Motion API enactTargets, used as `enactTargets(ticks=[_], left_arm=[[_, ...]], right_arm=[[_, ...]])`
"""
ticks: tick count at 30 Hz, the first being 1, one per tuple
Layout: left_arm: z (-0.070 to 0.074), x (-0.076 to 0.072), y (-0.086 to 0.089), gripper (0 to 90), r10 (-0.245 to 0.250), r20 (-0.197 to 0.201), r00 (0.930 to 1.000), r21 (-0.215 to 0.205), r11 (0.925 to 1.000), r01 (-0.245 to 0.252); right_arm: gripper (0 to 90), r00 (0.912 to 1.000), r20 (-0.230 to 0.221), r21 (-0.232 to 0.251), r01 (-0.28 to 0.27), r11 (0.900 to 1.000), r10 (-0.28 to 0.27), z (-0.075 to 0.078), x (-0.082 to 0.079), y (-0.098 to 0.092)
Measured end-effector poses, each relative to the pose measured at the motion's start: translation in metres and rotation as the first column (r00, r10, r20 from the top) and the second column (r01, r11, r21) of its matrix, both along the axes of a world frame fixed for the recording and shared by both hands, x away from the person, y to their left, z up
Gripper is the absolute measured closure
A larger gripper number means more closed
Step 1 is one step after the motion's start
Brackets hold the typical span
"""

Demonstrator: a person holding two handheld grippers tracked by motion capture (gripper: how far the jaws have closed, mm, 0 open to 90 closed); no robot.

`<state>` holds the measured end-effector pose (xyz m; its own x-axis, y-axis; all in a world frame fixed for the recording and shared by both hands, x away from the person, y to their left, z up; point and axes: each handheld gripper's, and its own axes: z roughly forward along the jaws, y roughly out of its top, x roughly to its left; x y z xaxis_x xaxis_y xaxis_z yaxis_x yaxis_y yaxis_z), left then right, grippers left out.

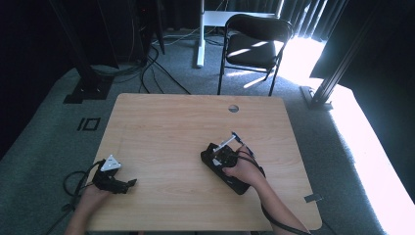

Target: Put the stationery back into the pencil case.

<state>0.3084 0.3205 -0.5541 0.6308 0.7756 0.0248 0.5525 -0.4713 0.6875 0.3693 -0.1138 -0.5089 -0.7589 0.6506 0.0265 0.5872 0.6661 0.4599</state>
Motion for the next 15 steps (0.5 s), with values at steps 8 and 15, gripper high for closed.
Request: enactTargets(ticks=[8,15], left_arm=[[0.000,0.000,0.000,0.6,0.000,0.000,1.0000,0.000,1.0000,0.000],[0.000,0.000,0.000,0.6,-0.001,0.001,1.0000,0.001,1.0000,0.001]], right_arm=[[58.8,1.0000,0.005,0.064,0.008,0.998,-0.008,0.011,-0.001,-0.006],[57.9,0.9974,0.063,0.219,0.021,0.975,-0.036,0.045,-0.007,-0.027]])
